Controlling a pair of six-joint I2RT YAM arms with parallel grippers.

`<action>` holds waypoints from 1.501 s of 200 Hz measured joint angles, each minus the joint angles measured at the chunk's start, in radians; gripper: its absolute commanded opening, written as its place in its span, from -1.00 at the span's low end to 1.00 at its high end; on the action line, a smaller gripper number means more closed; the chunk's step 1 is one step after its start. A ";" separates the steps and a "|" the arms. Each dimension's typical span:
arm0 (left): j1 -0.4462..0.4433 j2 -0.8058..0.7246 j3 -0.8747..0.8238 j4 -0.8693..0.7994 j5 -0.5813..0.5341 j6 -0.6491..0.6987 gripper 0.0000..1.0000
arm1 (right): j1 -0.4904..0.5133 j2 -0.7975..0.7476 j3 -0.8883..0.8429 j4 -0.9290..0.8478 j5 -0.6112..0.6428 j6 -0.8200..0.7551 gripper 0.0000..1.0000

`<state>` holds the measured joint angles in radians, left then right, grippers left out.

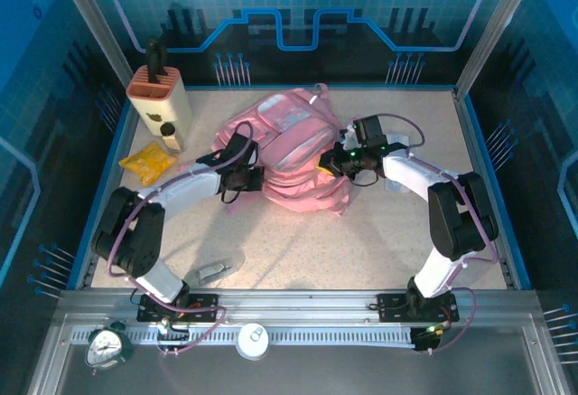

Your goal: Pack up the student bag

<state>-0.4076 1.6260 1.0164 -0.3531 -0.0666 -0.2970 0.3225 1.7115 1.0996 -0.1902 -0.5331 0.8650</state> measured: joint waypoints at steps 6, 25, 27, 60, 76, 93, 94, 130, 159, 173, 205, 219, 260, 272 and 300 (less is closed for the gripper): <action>0.006 0.016 0.010 -0.001 -0.002 -0.005 -1.00 | 0.002 0.000 -0.001 0.002 0.002 -0.003 -1.00; 0.014 0.032 0.018 0.009 -0.009 -0.022 -1.00 | 0.005 -0.002 -0.018 0.027 0.005 -0.003 -1.00; 0.014 0.032 0.018 0.010 -0.009 -0.023 -1.00 | 0.005 -0.002 -0.019 0.028 0.005 -0.003 -1.00; 0.022 0.032 0.021 0.012 -0.015 -0.048 -1.00 | 0.005 -0.004 -0.053 0.069 0.005 -0.002 -1.00; 0.023 0.030 0.021 0.014 -0.014 -0.046 -1.00 | 0.004 -0.012 -0.062 0.082 0.004 -0.002 -1.00; 0.026 0.016 0.001 0.041 -0.008 -0.020 -1.00 | 0.000 -0.016 -0.063 0.086 -0.003 -0.003 -1.00; 0.026 0.015 0.000 0.043 -0.007 -0.019 -1.00 | 0.000 -0.016 -0.063 0.086 -0.003 -0.003 -1.00; 0.027 0.004 -0.003 0.048 -0.021 0.064 -1.00 | -0.012 -0.017 -0.063 0.086 -0.022 -0.003 -1.00; 0.027 0.004 0.004 0.046 -0.015 0.085 -0.60 | -0.010 -0.017 -0.055 0.079 -0.020 -0.006 -0.78; 0.032 0.003 0.004 0.041 -0.020 0.082 -0.36 | -0.012 -0.019 -0.055 0.063 -0.006 -0.020 -0.46; 0.044 -0.060 -0.002 -0.018 -0.026 0.046 -0.01 | -0.045 -0.105 -0.054 -0.050 0.048 -0.091 0.04; 0.031 -0.143 -0.024 -0.031 -0.019 0.005 0.04 | -0.073 -0.168 -0.055 -0.098 0.077 -0.129 0.19; -0.044 -0.336 -0.096 -0.002 0.029 -0.140 0.08 | -0.262 -0.302 -0.094 -0.128 0.159 -0.190 0.48; -0.091 -0.338 -0.104 0.014 0.031 -0.179 0.10 | -0.324 -0.298 -0.123 -0.124 0.186 -0.191 0.54; -0.216 -0.326 -0.116 0.058 0.027 -0.264 0.15 | -0.389 -0.266 -0.194 -0.124 0.240 -0.189 0.60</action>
<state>-0.6231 1.3003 0.9005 -0.2951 -0.0399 -0.5613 -0.0666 1.4460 0.9058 -0.3138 -0.2935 0.6758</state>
